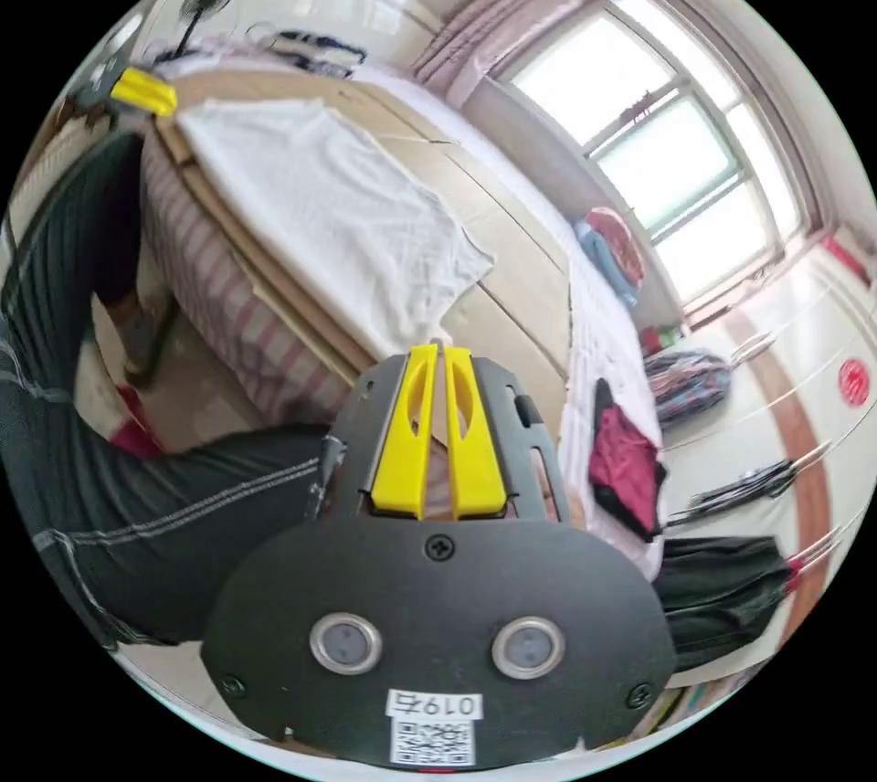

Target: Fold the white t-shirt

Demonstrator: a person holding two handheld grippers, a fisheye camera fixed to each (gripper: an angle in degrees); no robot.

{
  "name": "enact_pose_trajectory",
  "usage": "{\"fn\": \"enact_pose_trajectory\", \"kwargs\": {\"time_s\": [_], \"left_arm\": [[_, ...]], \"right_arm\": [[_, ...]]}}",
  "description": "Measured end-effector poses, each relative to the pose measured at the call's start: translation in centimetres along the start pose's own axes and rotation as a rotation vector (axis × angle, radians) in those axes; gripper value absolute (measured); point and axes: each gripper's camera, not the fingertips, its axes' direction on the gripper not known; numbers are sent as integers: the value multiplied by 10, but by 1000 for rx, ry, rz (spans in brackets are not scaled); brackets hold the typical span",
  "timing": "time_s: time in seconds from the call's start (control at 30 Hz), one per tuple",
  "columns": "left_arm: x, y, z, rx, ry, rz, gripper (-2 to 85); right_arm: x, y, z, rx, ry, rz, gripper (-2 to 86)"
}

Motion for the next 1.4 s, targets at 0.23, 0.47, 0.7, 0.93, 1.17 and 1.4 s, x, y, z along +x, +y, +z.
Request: {"fn": "enact_pose_trajectory", "kwargs": {"time_s": [0.23,0.47,0.7,0.93,1.17,1.4], "left_arm": [[-122,-4,6,76,299,-424,7],[-214,17,37,73,579,-642,7],[-280,28,52,82,731,-738,6],[-314,25,47,78,721,-728,9],[-344,12,50,41,735,-709,14],[-369,0,55,41,766,-725,12]], "right_arm": [[137,-116,-15,-69,-510,405,63],[201,-189,-41,-156,-794,579,67],[236,-264,-85,-235,-893,620,71],[271,-328,-140,-233,-968,679,69],[278,-391,-188,-271,-991,653,63],[284,-446,-225,-281,-999,640,28]]}}
